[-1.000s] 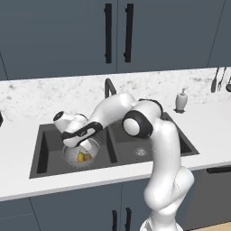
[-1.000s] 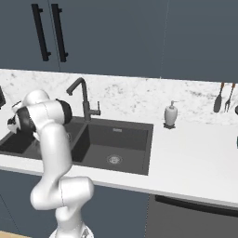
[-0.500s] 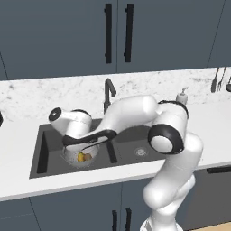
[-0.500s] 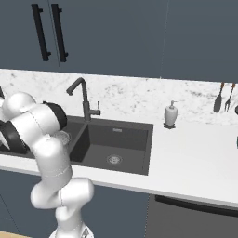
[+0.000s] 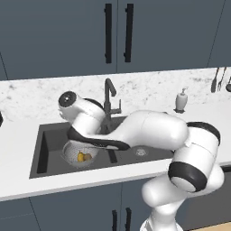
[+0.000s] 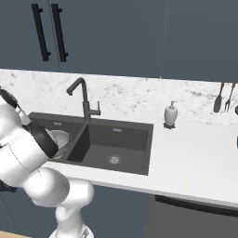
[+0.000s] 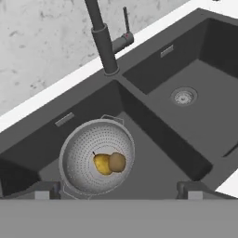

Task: Put the colander in the sink, put the kiwi, pear in the colander, and turn on the sink faucet and pour water over the colander.

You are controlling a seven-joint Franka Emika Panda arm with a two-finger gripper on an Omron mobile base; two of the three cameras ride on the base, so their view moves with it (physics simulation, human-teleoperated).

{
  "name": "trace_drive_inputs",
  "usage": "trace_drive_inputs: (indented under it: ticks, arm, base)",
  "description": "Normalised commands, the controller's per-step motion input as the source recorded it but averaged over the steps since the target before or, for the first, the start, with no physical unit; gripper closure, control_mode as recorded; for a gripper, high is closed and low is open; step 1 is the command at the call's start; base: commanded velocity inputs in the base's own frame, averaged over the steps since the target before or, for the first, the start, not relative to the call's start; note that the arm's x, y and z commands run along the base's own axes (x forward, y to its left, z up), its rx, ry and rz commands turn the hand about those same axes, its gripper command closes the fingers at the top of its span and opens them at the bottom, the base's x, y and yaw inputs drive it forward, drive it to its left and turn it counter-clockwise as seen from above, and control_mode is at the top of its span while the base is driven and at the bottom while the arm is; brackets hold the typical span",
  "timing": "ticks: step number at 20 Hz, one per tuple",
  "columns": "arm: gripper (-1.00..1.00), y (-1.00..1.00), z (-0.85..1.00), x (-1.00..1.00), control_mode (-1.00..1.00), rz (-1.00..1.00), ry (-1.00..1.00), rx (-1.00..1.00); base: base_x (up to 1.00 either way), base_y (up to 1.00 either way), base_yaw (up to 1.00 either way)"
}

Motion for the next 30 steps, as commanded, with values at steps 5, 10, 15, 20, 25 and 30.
trace_drive_inputs:
  ticks: [5, 10, 15, 20, 25, 30]
  arm:
    - [-1.0, -0.47, 0.81, -0.2, -1.0, 0.19, -0.08, 0.0]
    - [-1.0, -0.66, 0.48, -0.25, -1.0, 0.16, -0.12, -0.02]
    - [-1.0, -0.67, 0.17, -0.31, -1.0, 0.16, -0.1, -0.07]
    - [-1.0, -0.65, 0.11, -0.08, -1.0, 0.13, -0.08, -0.06]
    - [-1.0, -0.39, 0.29, 0.23, -1.0, 0.06, 0.0, 0.0]
    - [-1.0, -0.01, 0.28, 0.32, -1.0, 0.01, 0.0, 0.0]
  base:
    - [0.0, 0.0, 0.0]
    - [0.0, 0.0, 0.0]
    - [0.0, 0.0, 0.0]
    - [0.0, 0.0, 0.0]
    - [0.0, 0.0, 0.0]
    - [0.0, 0.0, 0.0]
